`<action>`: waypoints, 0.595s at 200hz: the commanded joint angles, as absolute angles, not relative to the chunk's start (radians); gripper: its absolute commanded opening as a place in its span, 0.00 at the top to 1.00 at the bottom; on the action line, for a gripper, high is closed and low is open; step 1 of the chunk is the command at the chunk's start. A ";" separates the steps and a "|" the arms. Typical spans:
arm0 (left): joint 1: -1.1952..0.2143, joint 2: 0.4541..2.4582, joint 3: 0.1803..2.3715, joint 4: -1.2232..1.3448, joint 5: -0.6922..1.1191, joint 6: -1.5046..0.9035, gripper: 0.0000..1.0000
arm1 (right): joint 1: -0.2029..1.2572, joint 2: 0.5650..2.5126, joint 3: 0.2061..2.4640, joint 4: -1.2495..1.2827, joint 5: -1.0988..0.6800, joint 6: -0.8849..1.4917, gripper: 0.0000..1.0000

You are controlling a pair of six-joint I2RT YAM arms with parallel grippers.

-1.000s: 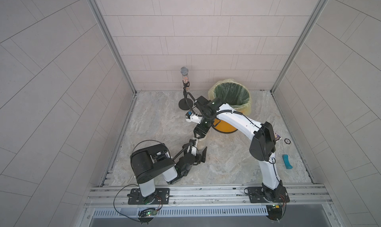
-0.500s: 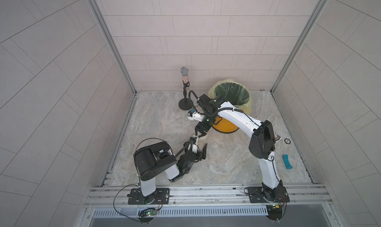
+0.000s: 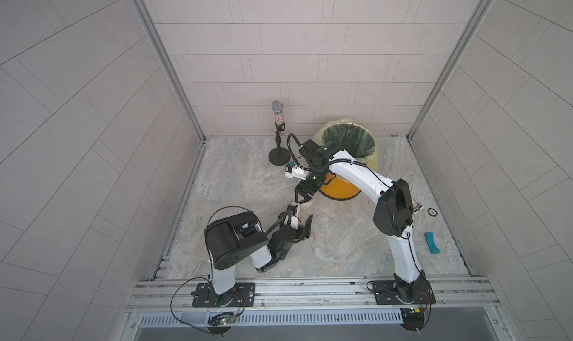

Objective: Empty expired oatmeal from jars
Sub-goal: Pick up the jar from the center of the board.

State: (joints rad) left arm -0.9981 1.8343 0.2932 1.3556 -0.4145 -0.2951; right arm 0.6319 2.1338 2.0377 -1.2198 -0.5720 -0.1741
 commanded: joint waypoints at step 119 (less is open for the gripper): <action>-0.870 1.687 0.236 1.325 -0.068 -0.332 1.00 | 0.640 2.136 2.040 -1.366 -0.613 -0.241 0.79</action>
State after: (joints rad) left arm -0.8864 1.7107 0.2337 1.2713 -0.1295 -0.2840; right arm 0.6327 2.1361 2.0377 -1.2480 -0.5953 -0.1566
